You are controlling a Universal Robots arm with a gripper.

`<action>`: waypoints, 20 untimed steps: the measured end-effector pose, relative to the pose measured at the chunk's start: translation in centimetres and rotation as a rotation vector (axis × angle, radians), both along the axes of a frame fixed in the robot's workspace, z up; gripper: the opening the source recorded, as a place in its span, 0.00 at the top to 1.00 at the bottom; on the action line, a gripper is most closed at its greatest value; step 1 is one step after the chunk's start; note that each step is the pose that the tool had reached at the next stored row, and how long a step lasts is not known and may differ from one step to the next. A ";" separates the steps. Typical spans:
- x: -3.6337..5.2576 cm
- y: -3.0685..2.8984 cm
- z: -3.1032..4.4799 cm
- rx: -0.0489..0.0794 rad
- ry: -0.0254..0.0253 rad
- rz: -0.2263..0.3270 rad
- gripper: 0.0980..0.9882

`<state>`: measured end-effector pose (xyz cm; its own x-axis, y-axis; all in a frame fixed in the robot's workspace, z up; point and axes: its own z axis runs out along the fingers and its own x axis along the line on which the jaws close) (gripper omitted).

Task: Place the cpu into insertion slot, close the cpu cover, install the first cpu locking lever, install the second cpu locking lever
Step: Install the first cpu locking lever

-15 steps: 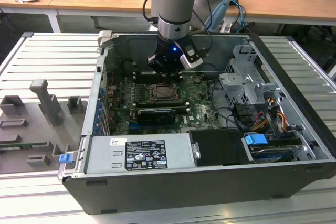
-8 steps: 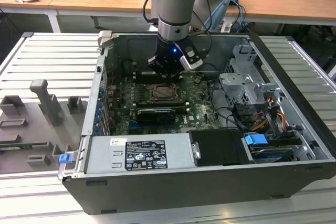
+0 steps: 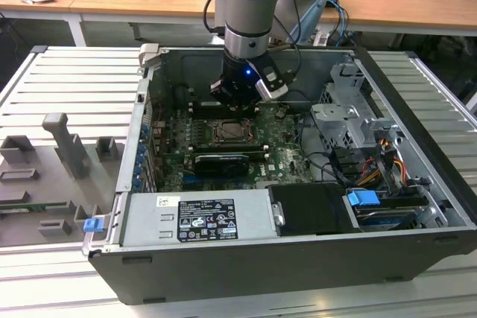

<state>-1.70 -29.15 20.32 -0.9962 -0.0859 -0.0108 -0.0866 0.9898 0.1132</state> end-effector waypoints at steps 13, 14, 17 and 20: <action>0.02 0.00 -0.09 -0.003 -0.0002 0.000 0.99; 0.03 0.04 -0.17 -0.001 -0.0009 0.000 0.99; 0.02 0.00 -0.13 -0.003 0.0000 0.000 0.99; 0.02 0.00 -0.15 -0.003 0.0000 0.000 0.99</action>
